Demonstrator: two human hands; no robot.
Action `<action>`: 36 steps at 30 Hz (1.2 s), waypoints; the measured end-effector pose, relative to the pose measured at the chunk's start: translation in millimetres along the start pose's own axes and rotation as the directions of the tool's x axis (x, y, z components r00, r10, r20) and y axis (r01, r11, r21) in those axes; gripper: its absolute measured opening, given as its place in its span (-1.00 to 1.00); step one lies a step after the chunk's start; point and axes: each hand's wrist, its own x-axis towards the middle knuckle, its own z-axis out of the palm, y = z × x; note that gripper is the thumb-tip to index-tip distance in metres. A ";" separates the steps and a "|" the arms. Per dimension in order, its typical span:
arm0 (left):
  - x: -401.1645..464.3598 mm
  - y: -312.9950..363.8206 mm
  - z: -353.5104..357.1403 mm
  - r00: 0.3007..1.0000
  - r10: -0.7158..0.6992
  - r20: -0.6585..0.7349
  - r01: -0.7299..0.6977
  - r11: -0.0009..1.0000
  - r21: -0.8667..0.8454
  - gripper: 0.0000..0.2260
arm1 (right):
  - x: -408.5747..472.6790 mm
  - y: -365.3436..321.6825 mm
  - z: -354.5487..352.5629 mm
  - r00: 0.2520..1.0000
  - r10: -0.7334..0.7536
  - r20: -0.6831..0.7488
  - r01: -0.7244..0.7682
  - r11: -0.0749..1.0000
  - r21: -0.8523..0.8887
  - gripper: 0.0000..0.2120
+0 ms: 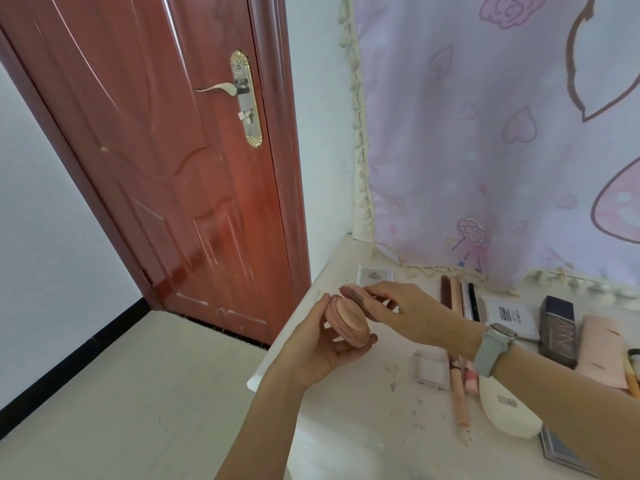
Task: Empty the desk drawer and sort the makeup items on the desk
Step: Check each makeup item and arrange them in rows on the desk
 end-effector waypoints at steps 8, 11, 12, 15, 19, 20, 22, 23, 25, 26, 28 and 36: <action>37.5 30.1 -14.1 0.980 -0.041 -0.196 0.072 0.986 0.152 -0.61 | 36.3 25.6 1.2 0.969 0.193 -0.153 -0.204 0.977 -0.056 -0.71; 62.3 48.3 -1.3 0.940 0.172 -0.295 -0.098 0.964 0.249 -0.74 | 68.9 40.5 -6.5 0.914 0.300 -0.274 -0.294 0.954 0.064 -0.65; 72.2 54.1 2.6 0.924 0.238 -0.301 -0.139 0.939 0.314 -0.77 | 79.3 46.8 -8.9 0.894 0.346 -0.284 -0.323 0.938 0.127 -0.63; 102.9 68.4 15.6 0.881 0.391 -0.268 -0.215 0.834 0.508 -0.59 | 101.5 63.4 -14.2 0.841 0.431 -0.328 -0.338 0.891 0.304 -0.60; 141.9 77.9 30.9 0.861 0.458 -0.223 -0.152 0.648 0.746 -0.56 | 114.3 82.0 -19.5 0.781 0.511 -0.358 -0.392 0.848 0.356 -0.48; 149.0 77.0 33.3 0.879 0.430 -0.207 -0.107 0.600 0.792 -0.60 | 116.2 88.0 -19.9 0.772 0.522 -0.363 -0.409 0.845 0.345 -0.47; 158.9 73.8 37.1 0.912 0.372 -0.174 -0.042 0.506 0.861 -0.67 | 118.7 100.5 -21.2 0.761 0.525 -0.381 -0.426 0.848 0.317 -0.51; 163.2 72.8 37.9 0.923 0.345 -0.168 -0.009 0.456 0.890 -0.69 | 119.3 104.9 -22.0 0.753 0.528 -0.393 -0.430 0.847 0.314 -0.53; 168.4 71.1 39.6 0.942 0.296 -0.158 0.027 0.403 0.915 -0.50 | 119.9 110.6 -23.8 0.738 0.543 -0.400 -0.439 0.837 0.327 -0.58; 169.5 71.3 40.6 0.946 0.284 -0.159 0.036 0.393 0.919 -0.37 | 118.2 110.8 -25.9 0.734 0.552 -0.395 -0.438 0.830 0.345 -0.59; 169.9 71.9 37.3 0.943 0.300 -0.141 0.009 0.403 0.915 -0.34 | 111.5 110.8 -28.7 0.723 0.566 -0.395 -0.409 0.812 0.415 -0.57; 130.3 35.2 1.6 0.780 0.623 0.058 -0.070 -0.005 0.998 -0.75 | 60.1 97.3 1.7 0.922 -0.260 -0.288 0.052 0.820 -0.571 -0.73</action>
